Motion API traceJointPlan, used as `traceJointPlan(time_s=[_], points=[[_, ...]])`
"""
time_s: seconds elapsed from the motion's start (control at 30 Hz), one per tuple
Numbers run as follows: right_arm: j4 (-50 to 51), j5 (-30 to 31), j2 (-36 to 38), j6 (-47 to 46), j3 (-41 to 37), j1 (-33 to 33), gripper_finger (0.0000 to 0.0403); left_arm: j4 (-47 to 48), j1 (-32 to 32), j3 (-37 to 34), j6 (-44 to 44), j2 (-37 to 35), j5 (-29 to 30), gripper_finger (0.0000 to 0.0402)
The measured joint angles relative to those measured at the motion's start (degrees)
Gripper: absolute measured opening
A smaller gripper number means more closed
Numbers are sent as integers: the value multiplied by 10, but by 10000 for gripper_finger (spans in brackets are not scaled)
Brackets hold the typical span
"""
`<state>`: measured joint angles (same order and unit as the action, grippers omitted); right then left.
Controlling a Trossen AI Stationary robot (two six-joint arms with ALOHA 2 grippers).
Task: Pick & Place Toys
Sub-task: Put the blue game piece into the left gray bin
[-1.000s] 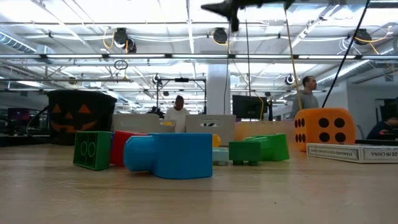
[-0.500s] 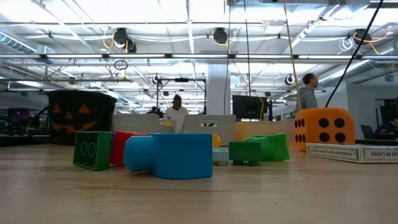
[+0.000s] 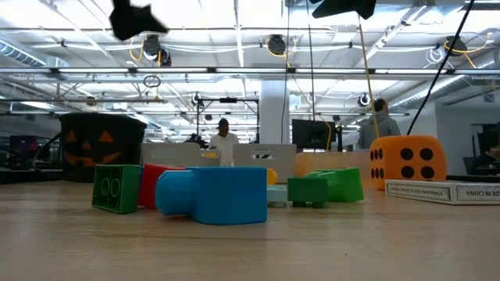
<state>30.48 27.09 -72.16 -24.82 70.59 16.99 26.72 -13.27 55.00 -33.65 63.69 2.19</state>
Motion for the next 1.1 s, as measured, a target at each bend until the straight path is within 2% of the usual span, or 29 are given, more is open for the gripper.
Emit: traceJointPlan(time_s=[0.1,0.23,0.37,0.57,0.77,1.1], points=[[2,1,0,0,0,-2,164,63,-15,0,-43,38,3,372],[2,2,0,-1,0,-5,164,96,-27,0,-143,87,5,372],[0,2,0,0,-8,-5,164,102,-34,0,-221,134,9,372],[1,-1,2,-28,-62,-4,162,93,-34,5,-323,192,8,372],[-3,-3,2,-51,-113,-4,160,103,-34,57,-366,249,7,371],[-3,-34,2,-17,-122,-4,160,237,-46,183,-422,373,7,371]])
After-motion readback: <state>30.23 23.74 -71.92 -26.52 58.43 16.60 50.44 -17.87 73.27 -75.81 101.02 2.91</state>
